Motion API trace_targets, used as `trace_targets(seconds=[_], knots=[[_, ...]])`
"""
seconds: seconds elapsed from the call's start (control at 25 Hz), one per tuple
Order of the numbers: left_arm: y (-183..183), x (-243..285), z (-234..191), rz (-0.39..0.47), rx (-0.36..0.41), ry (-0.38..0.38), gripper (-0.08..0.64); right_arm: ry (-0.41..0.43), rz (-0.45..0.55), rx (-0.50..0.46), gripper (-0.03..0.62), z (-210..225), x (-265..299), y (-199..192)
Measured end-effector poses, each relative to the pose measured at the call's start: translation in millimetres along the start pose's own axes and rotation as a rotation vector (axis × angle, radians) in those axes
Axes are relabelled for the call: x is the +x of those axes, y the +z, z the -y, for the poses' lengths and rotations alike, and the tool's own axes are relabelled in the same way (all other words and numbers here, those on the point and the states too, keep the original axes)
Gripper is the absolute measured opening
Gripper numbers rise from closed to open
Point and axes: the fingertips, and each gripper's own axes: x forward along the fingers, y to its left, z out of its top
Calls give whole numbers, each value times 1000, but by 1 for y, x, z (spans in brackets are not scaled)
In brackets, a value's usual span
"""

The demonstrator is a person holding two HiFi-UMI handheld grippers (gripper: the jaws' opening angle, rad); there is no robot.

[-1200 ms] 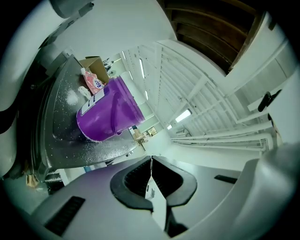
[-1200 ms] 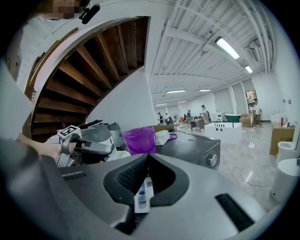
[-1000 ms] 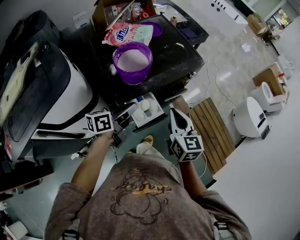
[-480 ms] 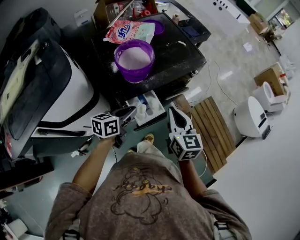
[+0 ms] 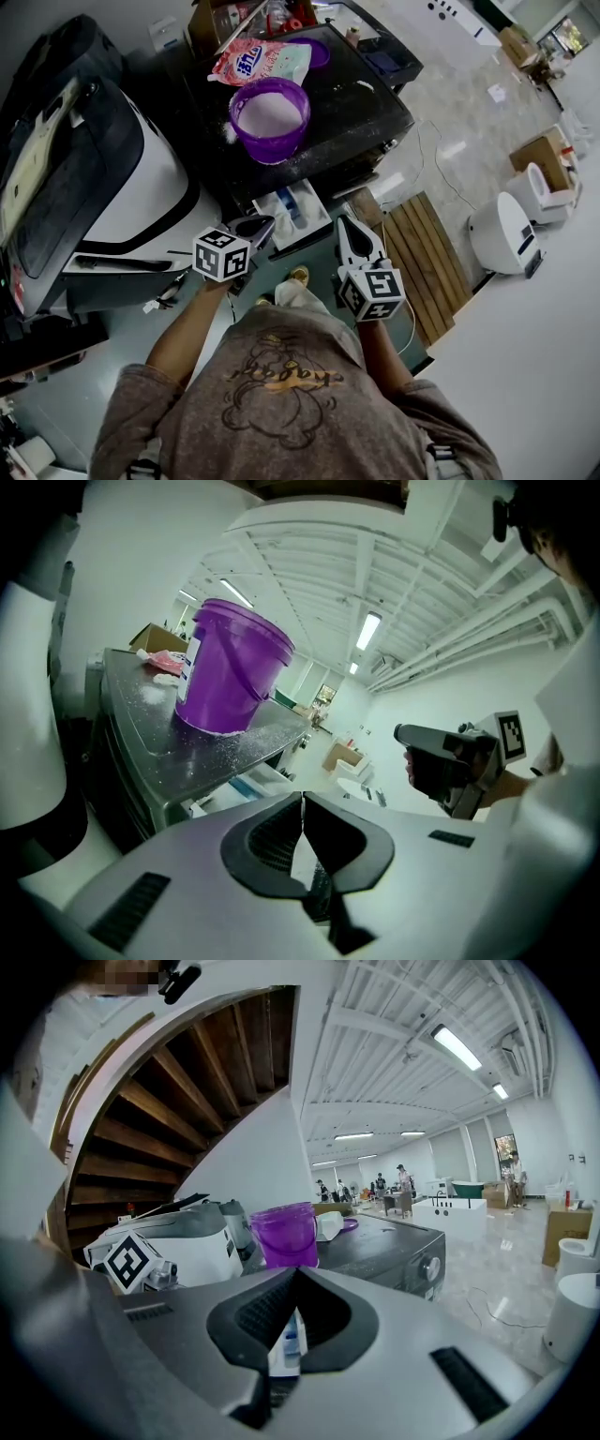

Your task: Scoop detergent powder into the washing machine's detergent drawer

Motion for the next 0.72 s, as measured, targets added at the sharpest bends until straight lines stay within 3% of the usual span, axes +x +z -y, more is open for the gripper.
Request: trace_targets(seconds=[0.72], knots=[[-12, 6, 17, -85, 373, 75, 23, 10, -8, -7, 0, -2, -8, -10]])
